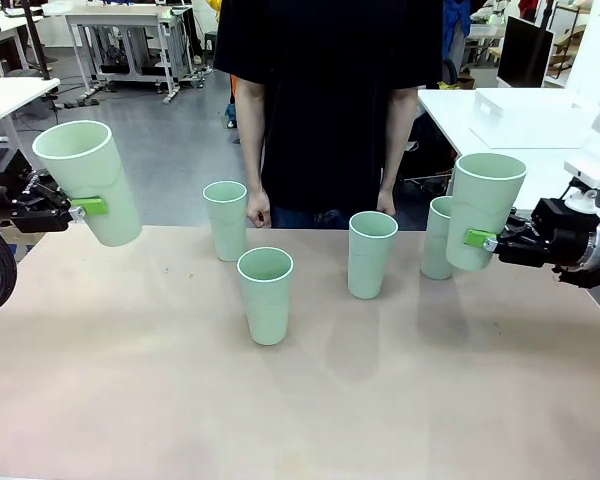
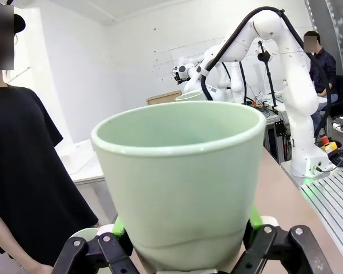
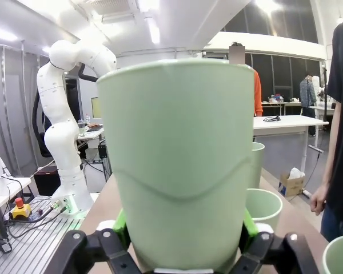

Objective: Stack the cups and store them in the basket.
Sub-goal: Pick up two Reusable plastic cups , one in each hand, then place the stack of Reusable plastic cups into the Pantry Basket.

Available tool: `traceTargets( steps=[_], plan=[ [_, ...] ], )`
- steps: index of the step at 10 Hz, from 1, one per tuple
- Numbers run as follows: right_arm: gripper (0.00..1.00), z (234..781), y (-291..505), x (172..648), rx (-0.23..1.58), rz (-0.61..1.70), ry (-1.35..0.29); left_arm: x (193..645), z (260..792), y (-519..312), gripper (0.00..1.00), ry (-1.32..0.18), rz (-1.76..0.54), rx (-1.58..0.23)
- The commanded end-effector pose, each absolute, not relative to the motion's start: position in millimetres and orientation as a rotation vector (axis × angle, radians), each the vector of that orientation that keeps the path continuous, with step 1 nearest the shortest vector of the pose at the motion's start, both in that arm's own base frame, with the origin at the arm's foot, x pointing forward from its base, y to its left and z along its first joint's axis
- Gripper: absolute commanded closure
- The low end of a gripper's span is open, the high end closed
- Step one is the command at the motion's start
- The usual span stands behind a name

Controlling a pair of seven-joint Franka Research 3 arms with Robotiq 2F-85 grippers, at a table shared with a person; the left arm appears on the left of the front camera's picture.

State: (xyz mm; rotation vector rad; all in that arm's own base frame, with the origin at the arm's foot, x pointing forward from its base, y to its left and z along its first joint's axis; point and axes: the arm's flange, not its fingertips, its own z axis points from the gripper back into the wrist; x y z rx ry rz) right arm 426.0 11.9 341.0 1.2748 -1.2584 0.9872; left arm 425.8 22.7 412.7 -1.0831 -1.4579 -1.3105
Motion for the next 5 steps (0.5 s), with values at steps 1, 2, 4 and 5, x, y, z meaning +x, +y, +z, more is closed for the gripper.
traceTargets(
  steps=[1,2,4,5],
  plan=[
    [0.17,342.5,13.7,427.5,1.256,0.985,-1.29,425.3,415.8,23.5,0.14,-1.471,-1.322,-1.094],
    [0.17,342.5,13.7,427.5,1.256,0.985,-1.29,425.3,415.8,23.5,0.14,-1.471,-1.322,-1.094],
    [0.17,342.5,13.7,427.5,1.256,0.985,-1.29,425.3,415.8,23.5,0.14,-1.471,-1.322,-1.094],
    [0.17,342.5,13.7,427.5,1.256,0.985,-1.29,425.3,415.8,23.5,0.14,-1.471,-1.322,-1.094]
  ],
)
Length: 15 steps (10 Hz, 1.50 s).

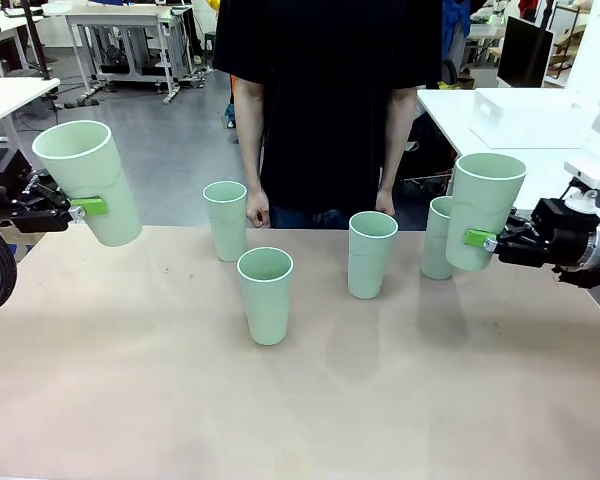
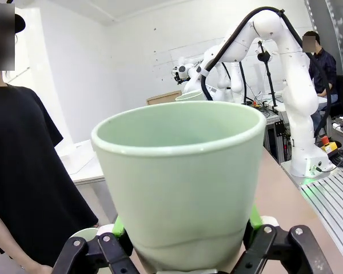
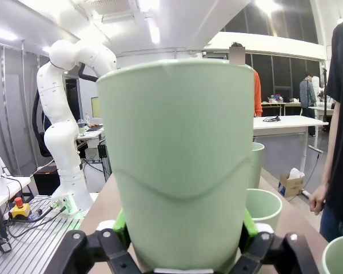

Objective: Stack the cups and store them in the basket.
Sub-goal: Place the stack of Reusable plastic cups into the Pantry Basket.

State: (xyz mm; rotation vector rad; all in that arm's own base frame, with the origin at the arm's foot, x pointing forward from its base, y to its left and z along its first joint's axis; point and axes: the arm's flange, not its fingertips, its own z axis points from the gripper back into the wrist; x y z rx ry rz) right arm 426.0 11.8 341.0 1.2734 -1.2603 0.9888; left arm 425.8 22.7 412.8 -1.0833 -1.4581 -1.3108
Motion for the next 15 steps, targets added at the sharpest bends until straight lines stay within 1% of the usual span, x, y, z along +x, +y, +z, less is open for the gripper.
traceTargets(
  steps=[1,15],
  plan=[
    [0.17,342.5,13.7,427.5,1.256,0.985,-1.29,425.3,415.8,23.5,0.14,-1.471,-1.322,-1.094],
    [0.17,342.5,13.7,427.5,1.256,0.985,-1.29,425.3,415.8,23.5,0.14,-1.471,-1.322,-1.094]
  ],
)
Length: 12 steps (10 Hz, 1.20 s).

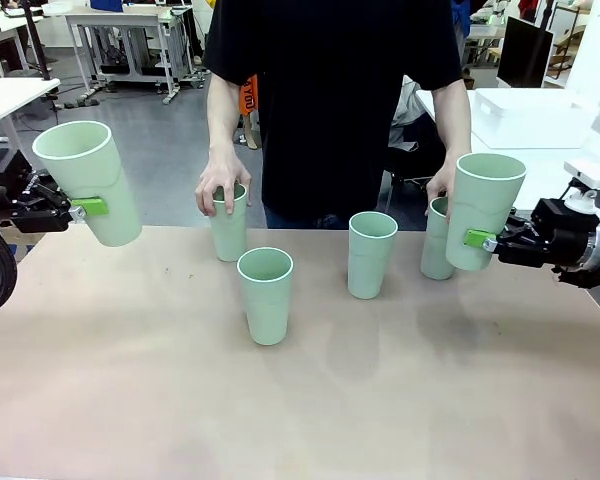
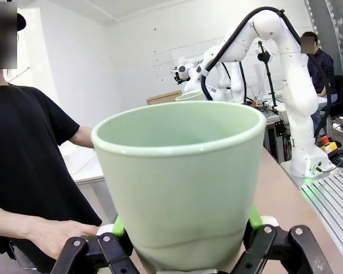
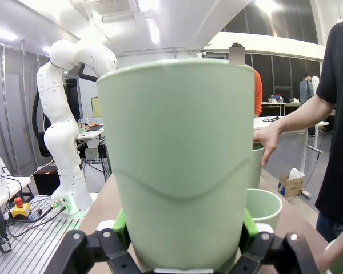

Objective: Stack the cups and store them in the basket.
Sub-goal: Place the stack of Reusable plastic cups into the Pantry Basket.

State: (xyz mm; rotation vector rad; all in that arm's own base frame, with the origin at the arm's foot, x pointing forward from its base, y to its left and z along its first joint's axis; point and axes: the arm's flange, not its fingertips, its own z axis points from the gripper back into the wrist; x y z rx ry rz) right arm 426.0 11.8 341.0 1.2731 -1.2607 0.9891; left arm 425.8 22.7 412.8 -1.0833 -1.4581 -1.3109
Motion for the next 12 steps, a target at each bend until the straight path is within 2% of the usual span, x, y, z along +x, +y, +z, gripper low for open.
traceTargets(
  steps=[1,12],
  plan=[
    [0.17,342.5,13.7,427.5,1.256,0.985,-1.29,425.3,415.8,23.5,0.14,-1.471,-1.322,-1.094],
    [0.17,342.5,13.7,427.5,1.256,0.985,-1.29,425.3,415.8,23.5,0.14,-1.471,-1.322,-1.094]
  ],
)
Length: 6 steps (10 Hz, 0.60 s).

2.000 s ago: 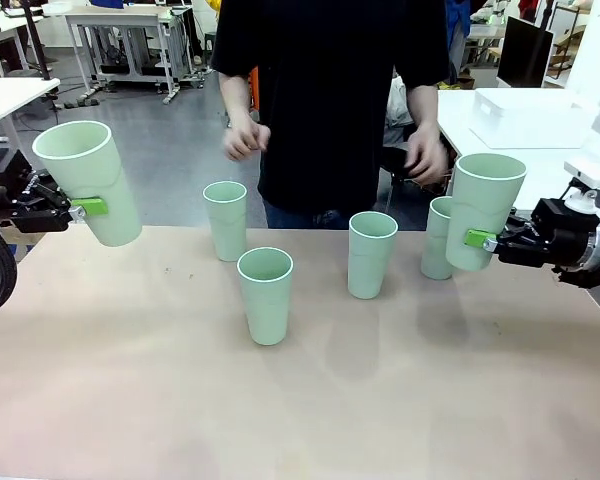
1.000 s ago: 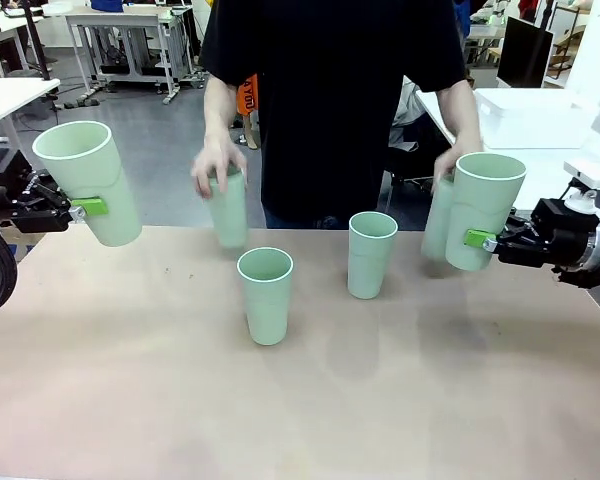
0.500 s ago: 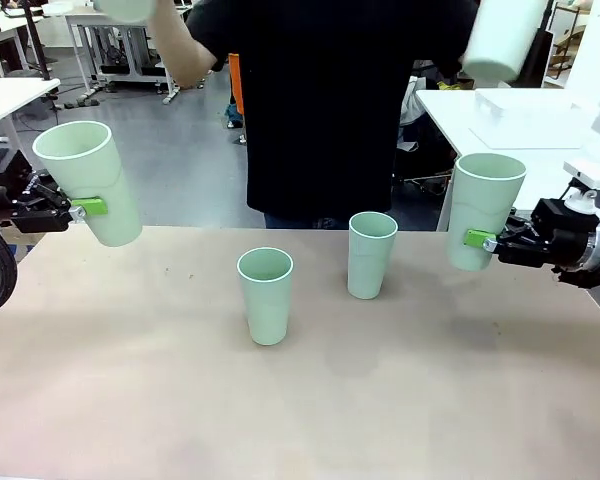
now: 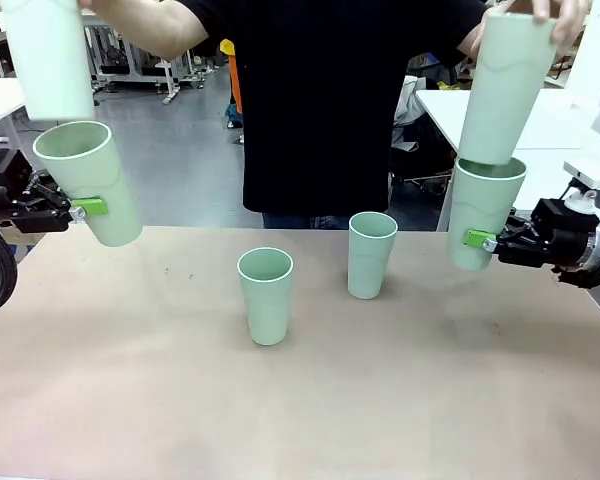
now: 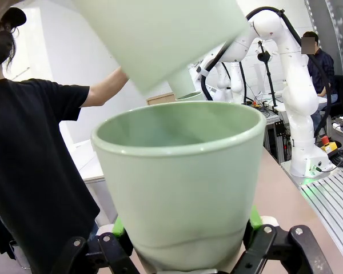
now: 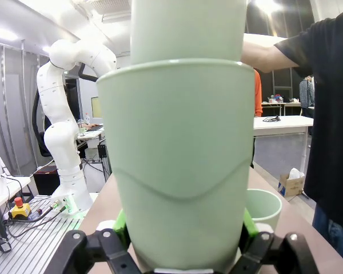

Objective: Stack the cups and store them in the basket.
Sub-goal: Place the stack of Reusable plastic cups into the Pantry Basket.

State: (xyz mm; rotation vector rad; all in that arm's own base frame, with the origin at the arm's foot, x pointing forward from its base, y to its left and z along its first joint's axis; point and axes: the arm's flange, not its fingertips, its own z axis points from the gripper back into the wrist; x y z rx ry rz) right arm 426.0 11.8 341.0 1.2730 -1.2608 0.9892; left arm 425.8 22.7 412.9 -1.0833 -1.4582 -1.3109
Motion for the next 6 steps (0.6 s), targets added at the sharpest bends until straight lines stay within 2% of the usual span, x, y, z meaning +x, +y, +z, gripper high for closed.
traceTargets(
  steps=[1,6],
  plan=[
    [0.17,342.5,13.7,427.5,1.256,0.985,-1.29,425.3,415.8,23.5,0.14,-1.471,-1.322,-1.094],
    [0.17,342.5,13.7,427.5,1.256,0.985,-1.29,425.3,415.8,23.5,0.14,-1.471,-1.322,-1.094]
  ],
)
